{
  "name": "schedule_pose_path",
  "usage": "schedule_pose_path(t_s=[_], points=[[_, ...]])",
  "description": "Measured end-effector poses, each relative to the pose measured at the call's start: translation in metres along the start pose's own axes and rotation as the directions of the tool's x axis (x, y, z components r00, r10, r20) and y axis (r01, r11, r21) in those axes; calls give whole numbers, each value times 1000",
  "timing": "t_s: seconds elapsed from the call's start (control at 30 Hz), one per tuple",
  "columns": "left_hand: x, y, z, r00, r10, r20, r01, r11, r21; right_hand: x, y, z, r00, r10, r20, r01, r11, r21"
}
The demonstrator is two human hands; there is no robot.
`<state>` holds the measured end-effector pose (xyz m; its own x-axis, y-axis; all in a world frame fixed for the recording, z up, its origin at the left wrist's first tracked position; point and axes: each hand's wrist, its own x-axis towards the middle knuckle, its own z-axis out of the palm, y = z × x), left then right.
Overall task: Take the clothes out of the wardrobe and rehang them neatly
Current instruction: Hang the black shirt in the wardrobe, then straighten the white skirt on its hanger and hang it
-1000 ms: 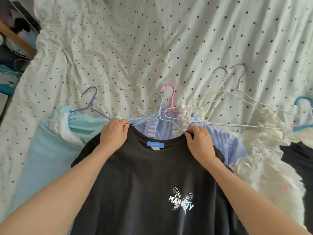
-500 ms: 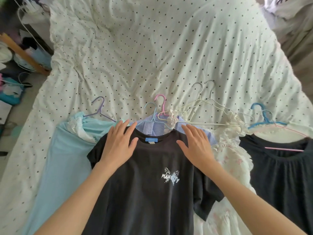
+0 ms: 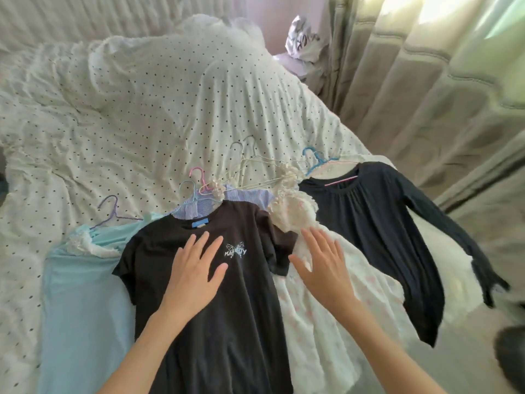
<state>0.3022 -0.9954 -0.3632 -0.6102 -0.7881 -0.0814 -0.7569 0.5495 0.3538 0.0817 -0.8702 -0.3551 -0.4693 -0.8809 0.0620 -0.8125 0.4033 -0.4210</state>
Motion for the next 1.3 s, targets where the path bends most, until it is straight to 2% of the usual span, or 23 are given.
schedule_pose_path(t_s=[0.1,0.23,0.43,0.53,0.67,0.83,0.97,1.1,1.2,1.3], points=[[-15,40,-9,986,165,-19,-164,985,48,-58,20,-25,994,87,-59,-89,995,-35],[-31,108,-13,935,354,-25,-353,934,48,-114,49,-70,969,203,-144,-212,976,-48],[-64,238,18,782,623,10,-622,782,-46,-218,118,-150,871,384,-306,-418,907,-50],[-82,316,39,695,718,21,-714,694,-95,-278,162,-187,779,477,-408,-533,846,-29],[-117,424,74,550,835,25,-826,548,-135,-363,221,-231,675,587,-447,-662,750,-16],[-174,546,105,368,929,50,-909,371,-189,-466,272,-282,495,706,-506,-801,597,51],[-227,631,125,232,970,77,-926,244,-288,-543,295,-319,348,772,-532,-893,446,64],[-281,702,153,50,994,102,-924,85,-373,-608,307,-344,155,795,-586,-948,286,138],[-321,750,169,-86,992,91,-917,-43,-397,-651,312,-353,38,794,-606,-968,179,174],[-359,790,184,-180,977,116,-882,-108,-458,-694,319,-361,-64,787,-614,-980,67,189]])
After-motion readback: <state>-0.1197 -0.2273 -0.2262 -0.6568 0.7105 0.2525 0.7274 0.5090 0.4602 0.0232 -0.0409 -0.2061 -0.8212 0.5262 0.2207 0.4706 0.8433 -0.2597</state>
